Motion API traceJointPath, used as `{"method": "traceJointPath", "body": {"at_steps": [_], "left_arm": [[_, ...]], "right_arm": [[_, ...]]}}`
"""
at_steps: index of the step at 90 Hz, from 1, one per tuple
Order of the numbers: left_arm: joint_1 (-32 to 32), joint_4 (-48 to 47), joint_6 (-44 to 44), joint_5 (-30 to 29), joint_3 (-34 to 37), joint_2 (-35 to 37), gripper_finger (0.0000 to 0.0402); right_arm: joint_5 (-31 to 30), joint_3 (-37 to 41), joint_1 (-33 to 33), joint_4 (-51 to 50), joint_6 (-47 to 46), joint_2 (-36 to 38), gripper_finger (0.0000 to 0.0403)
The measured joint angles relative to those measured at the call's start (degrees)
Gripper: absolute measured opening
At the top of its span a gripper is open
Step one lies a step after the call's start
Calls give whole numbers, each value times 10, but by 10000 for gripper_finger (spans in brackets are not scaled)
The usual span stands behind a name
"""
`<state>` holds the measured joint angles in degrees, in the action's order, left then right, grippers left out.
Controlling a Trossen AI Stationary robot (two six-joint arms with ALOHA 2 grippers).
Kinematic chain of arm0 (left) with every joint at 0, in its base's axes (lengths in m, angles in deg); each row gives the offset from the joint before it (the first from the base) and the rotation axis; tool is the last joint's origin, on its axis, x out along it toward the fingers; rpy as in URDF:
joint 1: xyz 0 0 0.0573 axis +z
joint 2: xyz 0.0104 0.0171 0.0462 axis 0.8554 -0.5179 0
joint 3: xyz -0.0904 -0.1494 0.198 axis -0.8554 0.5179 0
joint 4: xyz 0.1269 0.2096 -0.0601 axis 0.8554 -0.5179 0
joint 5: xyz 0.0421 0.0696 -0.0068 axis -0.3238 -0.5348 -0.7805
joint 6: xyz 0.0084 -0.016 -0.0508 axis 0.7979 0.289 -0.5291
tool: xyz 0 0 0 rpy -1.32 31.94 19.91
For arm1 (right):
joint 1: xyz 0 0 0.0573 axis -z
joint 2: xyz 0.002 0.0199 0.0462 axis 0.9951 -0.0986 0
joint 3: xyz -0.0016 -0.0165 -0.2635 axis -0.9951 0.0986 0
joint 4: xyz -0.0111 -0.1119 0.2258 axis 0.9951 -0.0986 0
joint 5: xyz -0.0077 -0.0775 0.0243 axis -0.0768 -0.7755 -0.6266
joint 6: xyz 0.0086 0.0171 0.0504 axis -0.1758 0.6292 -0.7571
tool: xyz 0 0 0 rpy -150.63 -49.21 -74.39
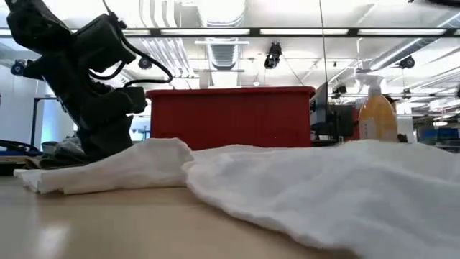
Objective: Fold laundry
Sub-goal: Fold the white long sleeve shirt
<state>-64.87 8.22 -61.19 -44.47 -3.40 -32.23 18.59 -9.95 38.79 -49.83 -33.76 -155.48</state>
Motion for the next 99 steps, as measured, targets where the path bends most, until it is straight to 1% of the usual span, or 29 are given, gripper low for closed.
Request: {"method": "traceJointPath", "body": {"at_steps": [10, 21, 32, 40, 48, 53, 59, 62, 65, 70, 73, 76, 84, 88, 93, 99], "left_arm": [[0, 0, -1, -2, 0, 0, 311], [0, 1, -1, -3, 0, 0, 311], [0, 3, -1, -3, 1, 0, 311], [0, 4, -1, -4, 1, 0, 311], [0, 7, -2, -4, 1, 0, 311], [1, 20, -5, 1, 0, 4, 311], [-7, 26, 8, 3, -11, 22, 311], [-12, 17, 12, -5, -22, 28, 311], [-16, -4, 16, -30, -34, 40, 311], [-16, -34, 18, -80, -56, 63, 311], [-14, -41, 24, -97, -66, 69, 311], [-13, -46, 37, -103, -73, 74, 311], [-24, -35, 71, -86, -101, 78, 311], [-37, -17, 72, -101, -126, 74, 311], [-57, -16, 69, -138, -158, 59, 311], [-82, -9, 76, -177, -201, 20, 311]], "right_arm": [[-51, -14, -40, 9, -50, 31, 0], [-80, -32, -78, -7, -91, 57, 0], [-107, -57, -112, -49, -126, 64, 0], [-160, -76, -123, -21, -122, 60, 0], [-194, -82, -122, -10, -122, 35, 0], [-215, -82, -122, -12, -136, 16, 0], [-248, -82, -128, 9, -156, 0, 0], [-263, -82, -132, 29, -157, -7, 0], [-272, -82, -135, 49, -156, -11, 0], [-274, -83, -135, 74, -155, -19, 0], [-272, -83, -136, 79, -155, -24, 0], [-271, -82, -138, 78, -155, -29, 0], [-270, -82, -145, 79, -153, -35, 0], [-270, -82, -150, 80, -145, -36, 0], [-270, -82, -159, 80, -132, -36, 0], [-270, -82, -169, 80, -121, -35, 0]]}}
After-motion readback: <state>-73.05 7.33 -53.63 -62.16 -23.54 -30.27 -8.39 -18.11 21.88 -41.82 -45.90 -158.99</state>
